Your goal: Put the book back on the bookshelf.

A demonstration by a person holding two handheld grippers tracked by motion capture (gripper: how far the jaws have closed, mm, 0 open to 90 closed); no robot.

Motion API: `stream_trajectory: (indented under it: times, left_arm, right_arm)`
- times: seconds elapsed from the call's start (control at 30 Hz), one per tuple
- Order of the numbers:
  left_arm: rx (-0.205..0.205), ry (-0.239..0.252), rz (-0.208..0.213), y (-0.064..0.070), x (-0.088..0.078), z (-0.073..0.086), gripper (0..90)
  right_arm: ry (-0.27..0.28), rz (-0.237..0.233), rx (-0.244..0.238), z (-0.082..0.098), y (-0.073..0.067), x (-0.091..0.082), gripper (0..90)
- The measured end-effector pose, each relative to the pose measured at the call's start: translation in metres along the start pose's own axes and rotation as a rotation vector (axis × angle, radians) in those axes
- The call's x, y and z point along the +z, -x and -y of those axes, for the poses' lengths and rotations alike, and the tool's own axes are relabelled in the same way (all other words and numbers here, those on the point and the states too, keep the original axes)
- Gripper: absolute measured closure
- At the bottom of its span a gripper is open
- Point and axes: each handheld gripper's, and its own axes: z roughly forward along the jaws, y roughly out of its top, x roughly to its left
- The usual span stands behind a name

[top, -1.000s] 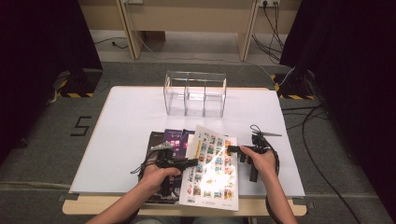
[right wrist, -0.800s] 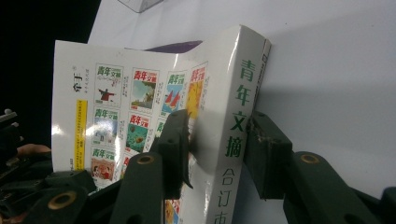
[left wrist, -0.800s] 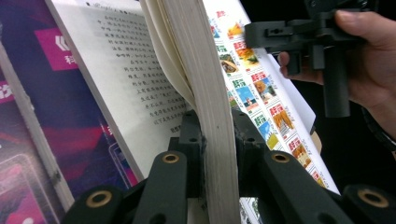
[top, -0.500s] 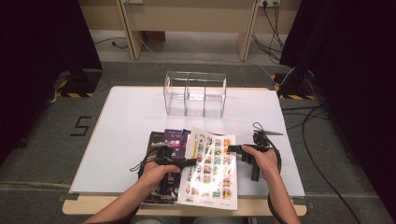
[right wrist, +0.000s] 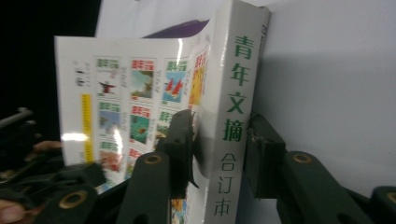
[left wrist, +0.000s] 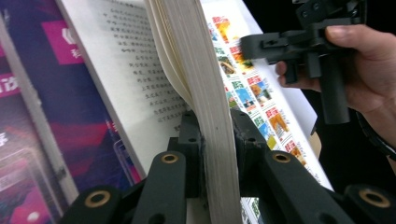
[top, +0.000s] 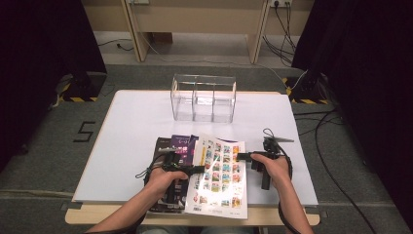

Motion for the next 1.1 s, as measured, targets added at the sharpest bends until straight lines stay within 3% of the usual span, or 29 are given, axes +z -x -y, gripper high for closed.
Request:
stream_trajectory:
  times: [0.07,0.2,0.47,0.57,0.7,0.83,0.9,0.93,1.1]
  left_arm:
    - [-0.005,-0.001,-0.001,0.000,0.000,0.000,75.7]
    - [-0.007,-0.003,-0.003,0.000,0.000,0.000,75.7]
    - [-0.011,-0.007,-0.003,0.000,0.000,-0.001,75.6]
    - [-0.026,-0.007,-0.006,-0.001,-0.001,-0.001,75.0]
    - [0.059,0.005,-0.045,0.003,-0.005,-0.003,69.0]
    - [0.191,0.043,-0.203,0.005,-0.021,-0.008,47.6]
    - [0.195,0.057,-0.212,0.005,-0.027,-0.009,41.5]
    - [0.195,0.095,-0.206,0.004,-0.044,-0.011,39.6]
    - [0.205,0.146,-0.208,-0.005,-0.079,-0.005,39.8]
  right_arm:
    - [-0.002,-0.013,-0.014,-0.001,0.000,-0.001,67.0]
    - [-0.022,0.031,-0.050,-0.002,-0.005,0.001,64.4]
    - [-0.049,0.007,-0.007,0.001,-0.003,0.005,64.7]
    - [-0.042,-0.040,0.022,-0.001,-0.005,0.001,72.1]
    - [-0.017,0.001,-0.009,0.002,-0.014,0.000,72.9]
    - [0.025,0.026,-0.030,0.006,-0.025,-0.003,73.4]
    - [0.037,0.022,-0.039,0.007,-0.027,-0.005,73.6]
    - [0.057,0.009,-0.051,0.008,-0.031,-0.008,73.7]
    - [0.096,-0.011,-0.071,0.011,-0.040,-0.012,73.9]
